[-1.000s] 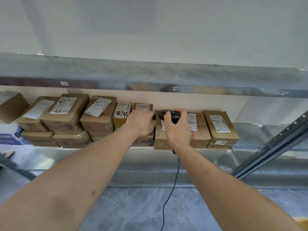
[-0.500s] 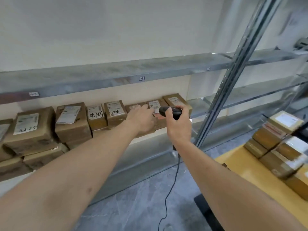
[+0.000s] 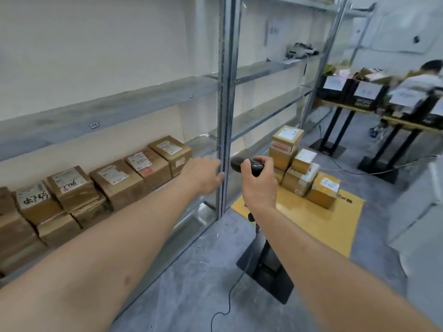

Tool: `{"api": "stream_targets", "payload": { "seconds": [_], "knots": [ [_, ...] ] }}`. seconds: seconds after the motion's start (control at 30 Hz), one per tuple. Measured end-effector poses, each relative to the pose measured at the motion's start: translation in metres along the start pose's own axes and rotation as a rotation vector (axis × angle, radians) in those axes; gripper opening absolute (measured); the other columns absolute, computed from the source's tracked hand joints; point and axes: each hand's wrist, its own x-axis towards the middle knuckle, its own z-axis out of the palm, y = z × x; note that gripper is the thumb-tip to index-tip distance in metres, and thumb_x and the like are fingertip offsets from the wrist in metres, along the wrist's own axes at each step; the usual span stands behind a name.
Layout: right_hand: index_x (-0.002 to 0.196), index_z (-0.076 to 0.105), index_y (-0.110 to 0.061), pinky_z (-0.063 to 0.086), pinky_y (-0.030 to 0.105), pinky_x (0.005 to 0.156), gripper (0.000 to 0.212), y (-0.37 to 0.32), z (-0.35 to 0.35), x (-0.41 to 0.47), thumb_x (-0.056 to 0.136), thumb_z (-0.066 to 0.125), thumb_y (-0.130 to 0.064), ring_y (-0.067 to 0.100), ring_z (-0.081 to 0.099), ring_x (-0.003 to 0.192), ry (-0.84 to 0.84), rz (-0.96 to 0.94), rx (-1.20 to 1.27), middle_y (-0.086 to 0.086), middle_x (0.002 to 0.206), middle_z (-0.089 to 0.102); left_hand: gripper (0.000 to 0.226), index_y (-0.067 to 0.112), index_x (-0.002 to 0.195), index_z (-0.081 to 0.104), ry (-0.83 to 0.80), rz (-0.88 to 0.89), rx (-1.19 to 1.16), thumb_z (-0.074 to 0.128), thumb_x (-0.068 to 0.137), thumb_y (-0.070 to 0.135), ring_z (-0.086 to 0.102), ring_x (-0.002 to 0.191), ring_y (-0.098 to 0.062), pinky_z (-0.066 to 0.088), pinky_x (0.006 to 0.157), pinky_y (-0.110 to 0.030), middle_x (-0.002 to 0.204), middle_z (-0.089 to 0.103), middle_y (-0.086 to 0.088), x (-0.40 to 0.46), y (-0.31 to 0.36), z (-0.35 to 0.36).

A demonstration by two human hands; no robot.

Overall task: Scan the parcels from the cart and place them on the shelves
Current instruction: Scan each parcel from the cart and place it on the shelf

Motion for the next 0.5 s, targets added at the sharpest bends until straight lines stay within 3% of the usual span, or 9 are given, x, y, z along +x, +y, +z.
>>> {"api": "stream_targets", "payload": {
  "seconds": [0.23, 0.5],
  "knots": [
    [0.121, 0.051, -0.032, 0.043, 0.025, 0.064, 0.025, 0.056, -0.122, 0.044, 0.102, 0.057, -0.048, 0.001, 0.059, 0.084, 0.093, 0.073, -0.030, -0.016, 0.097, 0.062, 0.053, 0.020, 0.144, 0.053, -0.016, 0.112, -0.058, 0.044, 0.105, 0.054, 0.056, 0.129, -0.033, 0.048, 0.105, -0.049, 0.142, 0.057, -0.009, 0.056, 0.143, 0.020],
    [0.120, 0.052, -0.034, 0.048, 0.032, 0.071, 0.024, 0.125, -0.235, 0.088, 0.101, 0.057, -0.047, 0.003, 0.061, 0.086, 0.183, 0.190, -0.044, -0.019, 0.097, 0.063, 0.048, 0.019, 0.140, 0.055, -0.087, 0.210, -0.106, 0.045, 0.106, 0.051, 0.055, 0.127, -0.033, 0.049, 0.100, -0.047, 0.141, 0.056, -0.008, 0.107, 0.282, 0.057]
  ]
}}
